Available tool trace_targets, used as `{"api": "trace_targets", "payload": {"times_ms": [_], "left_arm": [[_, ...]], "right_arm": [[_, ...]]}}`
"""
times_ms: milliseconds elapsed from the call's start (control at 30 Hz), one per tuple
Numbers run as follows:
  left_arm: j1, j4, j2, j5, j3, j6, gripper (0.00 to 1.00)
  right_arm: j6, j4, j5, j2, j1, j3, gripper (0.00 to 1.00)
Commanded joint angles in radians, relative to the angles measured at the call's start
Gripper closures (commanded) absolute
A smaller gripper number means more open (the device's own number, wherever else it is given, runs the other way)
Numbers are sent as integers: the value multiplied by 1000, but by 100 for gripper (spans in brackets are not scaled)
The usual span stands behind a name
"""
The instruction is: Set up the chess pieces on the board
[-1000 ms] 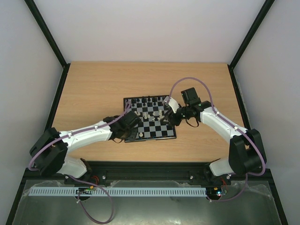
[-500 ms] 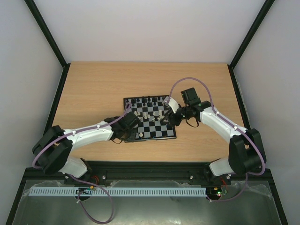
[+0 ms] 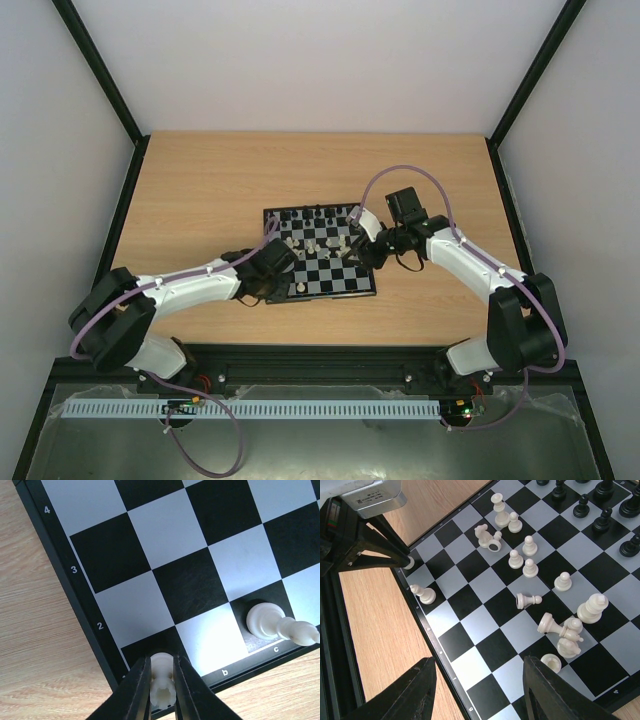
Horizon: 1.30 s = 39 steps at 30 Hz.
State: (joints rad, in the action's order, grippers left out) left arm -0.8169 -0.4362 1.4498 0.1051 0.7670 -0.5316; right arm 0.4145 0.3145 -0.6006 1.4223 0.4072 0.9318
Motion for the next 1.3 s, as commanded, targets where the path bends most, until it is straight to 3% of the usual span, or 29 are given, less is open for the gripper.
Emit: {"api": "trace_targets", "payload": {"times_ms": [0,167,367,600,800,967,1267], "left_arm": [[9,0,8,8,-17,-5,88],[11,-7,4,16,-14,-5,85],[11,-31,-37,4,15,5,66],[25,-83,-119,1,132,61,63],[80,-46,-182,-27,200,149,57],[151,63,-195,-49,212,245,44],[240,208,-153,-39,172,315,42]], "right_arm": [[6,18,-19,9,1,-16,50],[6,18,-20,11,1,-15,50],[6,26,-36,10,2,-9,50],[-8,57,-12,10,2,39,50],[-73,72,127,24,1,130,51],[-92,112,221,96,3,223,51],[-65,184,391,241,44,324,50]]}}
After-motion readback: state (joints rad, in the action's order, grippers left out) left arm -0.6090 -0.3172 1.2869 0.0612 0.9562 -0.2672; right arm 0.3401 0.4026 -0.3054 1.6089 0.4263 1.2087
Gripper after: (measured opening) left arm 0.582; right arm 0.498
